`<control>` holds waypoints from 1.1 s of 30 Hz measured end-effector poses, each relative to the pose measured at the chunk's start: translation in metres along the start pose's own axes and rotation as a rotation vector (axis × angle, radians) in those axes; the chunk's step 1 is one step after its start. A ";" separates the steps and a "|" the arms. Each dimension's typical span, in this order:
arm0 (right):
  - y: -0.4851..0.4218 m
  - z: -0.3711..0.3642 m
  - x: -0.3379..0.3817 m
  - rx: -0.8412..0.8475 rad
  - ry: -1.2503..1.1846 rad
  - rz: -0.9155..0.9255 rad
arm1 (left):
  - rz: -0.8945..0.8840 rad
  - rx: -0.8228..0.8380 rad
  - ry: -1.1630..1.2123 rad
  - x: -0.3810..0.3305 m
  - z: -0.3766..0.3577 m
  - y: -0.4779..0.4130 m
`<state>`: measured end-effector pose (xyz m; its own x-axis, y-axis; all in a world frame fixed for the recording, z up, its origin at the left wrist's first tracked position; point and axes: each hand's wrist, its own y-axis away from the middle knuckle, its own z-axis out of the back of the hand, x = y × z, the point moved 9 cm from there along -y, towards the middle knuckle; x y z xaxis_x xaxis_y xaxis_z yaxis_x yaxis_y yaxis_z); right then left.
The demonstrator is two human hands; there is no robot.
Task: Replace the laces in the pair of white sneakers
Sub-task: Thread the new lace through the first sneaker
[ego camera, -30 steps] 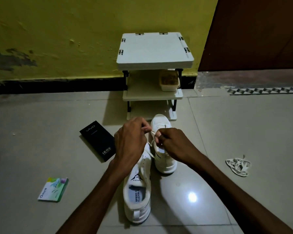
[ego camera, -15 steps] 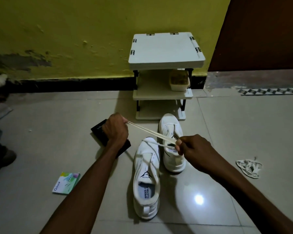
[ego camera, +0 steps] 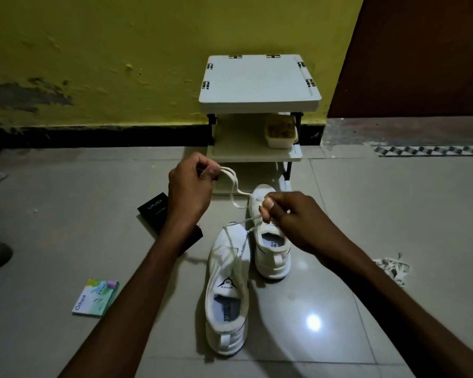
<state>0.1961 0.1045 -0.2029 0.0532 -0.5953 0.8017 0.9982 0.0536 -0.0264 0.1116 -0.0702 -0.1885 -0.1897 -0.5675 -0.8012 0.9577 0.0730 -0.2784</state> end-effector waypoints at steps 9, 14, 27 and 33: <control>-0.057 -0.014 -0.028 -0.038 -0.310 -0.122 | 0.306 0.200 0.298 0.053 -0.038 0.018; -0.089 -0.003 0.005 -0.116 -0.212 0.032 | 0.341 0.189 0.322 0.071 -0.042 0.022; -0.048 0.004 0.055 -0.046 -0.115 0.099 | 0.159 0.024 0.346 0.035 -0.003 0.008; -0.013 0.022 0.052 0.047 -0.219 0.030 | 0.095 0.137 0.579 -0.009 -0.001 0.020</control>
<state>0.1848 0.0907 -0.1477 0.0701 -0.4046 0.9118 0.9937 0.1086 -0.0282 0.1323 -0.0629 -0.1868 -0.1522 -0.0221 -0.9881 0.9881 -0.0270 -0.1515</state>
